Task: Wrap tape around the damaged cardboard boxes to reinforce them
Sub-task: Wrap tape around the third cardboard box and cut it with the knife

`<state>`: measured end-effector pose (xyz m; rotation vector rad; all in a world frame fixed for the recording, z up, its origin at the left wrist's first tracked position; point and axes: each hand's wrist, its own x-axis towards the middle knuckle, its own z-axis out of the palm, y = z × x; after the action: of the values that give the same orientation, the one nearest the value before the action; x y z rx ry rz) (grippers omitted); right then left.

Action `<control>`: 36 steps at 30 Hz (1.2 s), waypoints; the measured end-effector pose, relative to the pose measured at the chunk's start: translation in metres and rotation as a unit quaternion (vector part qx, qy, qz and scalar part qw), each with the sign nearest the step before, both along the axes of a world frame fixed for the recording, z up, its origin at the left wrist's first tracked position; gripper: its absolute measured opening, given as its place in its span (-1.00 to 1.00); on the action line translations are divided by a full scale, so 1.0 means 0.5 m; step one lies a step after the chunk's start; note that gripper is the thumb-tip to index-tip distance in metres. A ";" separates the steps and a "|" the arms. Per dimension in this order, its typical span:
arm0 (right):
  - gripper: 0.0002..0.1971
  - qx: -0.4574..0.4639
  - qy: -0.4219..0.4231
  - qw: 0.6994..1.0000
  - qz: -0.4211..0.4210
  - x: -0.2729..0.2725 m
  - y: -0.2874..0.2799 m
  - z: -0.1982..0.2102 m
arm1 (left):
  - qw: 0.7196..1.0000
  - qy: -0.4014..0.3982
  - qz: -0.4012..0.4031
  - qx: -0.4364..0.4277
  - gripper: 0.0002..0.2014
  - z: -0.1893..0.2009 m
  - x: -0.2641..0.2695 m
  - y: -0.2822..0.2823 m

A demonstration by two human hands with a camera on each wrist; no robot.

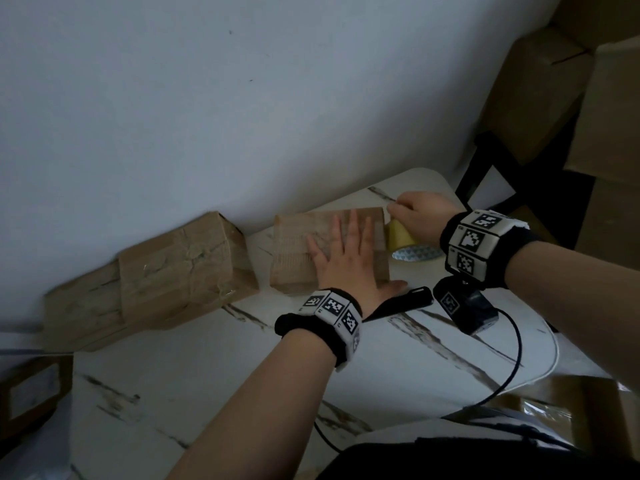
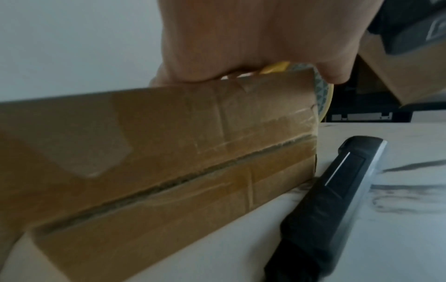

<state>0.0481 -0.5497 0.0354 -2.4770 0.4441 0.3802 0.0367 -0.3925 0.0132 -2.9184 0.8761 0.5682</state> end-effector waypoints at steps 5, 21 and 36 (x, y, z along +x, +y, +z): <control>-0.71 0.023 -0.014 1.000 -0.013 -0.021 -0.029 -0.023 | 1.000 -0.027 -0.002 0.011 0.06 -0.013 0.001 -0.002; -0.57 0.022 -0.058 0.998 -0.003 -0.008 -0.038 -0.015 | 0.993 -0.013 0.028 -0.116 -0.03 0.022 0.036 0.019; -0.63 0.186 -0.173 0.966 -0.053 0.065 0.082 0.173 | 0.932 0.015 0.150 -0.329 -0.09 0.091 0.063 0.153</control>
<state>0.0806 -0.5085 0.1221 -2.0849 0.3216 -0.0176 0.0683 -0.3161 0.0587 -3.7063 0.7313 0.3809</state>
